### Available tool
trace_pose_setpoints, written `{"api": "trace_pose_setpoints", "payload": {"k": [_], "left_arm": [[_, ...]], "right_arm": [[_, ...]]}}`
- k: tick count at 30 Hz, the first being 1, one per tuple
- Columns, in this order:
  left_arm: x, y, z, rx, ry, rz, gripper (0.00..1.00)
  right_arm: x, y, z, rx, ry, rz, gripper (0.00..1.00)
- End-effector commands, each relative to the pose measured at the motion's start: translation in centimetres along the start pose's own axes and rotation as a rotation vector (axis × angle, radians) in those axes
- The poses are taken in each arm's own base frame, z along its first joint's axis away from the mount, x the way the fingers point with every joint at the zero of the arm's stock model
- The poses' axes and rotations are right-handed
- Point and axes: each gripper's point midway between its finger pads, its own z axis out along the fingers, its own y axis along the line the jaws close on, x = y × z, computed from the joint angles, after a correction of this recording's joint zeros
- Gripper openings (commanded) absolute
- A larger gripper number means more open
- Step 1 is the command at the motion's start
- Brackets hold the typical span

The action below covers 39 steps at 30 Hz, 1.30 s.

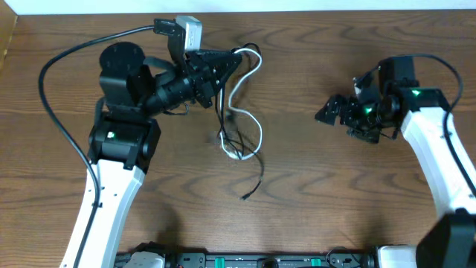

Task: Untangle cables
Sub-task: 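Open both grippers and drop the cables onto the table center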

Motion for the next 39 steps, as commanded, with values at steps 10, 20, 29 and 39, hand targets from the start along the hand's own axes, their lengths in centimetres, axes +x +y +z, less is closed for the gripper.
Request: {"api": "trace_pose_setpoints", "payload": {"k": [10, 20, 29, 39], "left_arm": [[3.4, 1.1, 1.6, -0.023, 0.12, -0.116, 0.58], [4.7, 5.7, 0.8, -0.283, 0.13, -0.15, 0.72], [8.1, 11.2, -2.7, -0.655, 0.208, -0.219, 0.84], [10.0, 15.5, -8.7, -0.906, 0.232, -0.384, 0.85]], "right_arm": [[-0.6, 1.6, -1.8, -0.047, -0.074, -0.067, 0.99], [-0.4, 1.7, -1.7, -0.046, -0.066, -0.093, 0.99], [0.3, 2.6, -1.3, -0.052, -0.05, -0.17, 0.99], [2.1, 6.3, 1.0, -0.031, -0.038, -0.44, 0.99]]}}
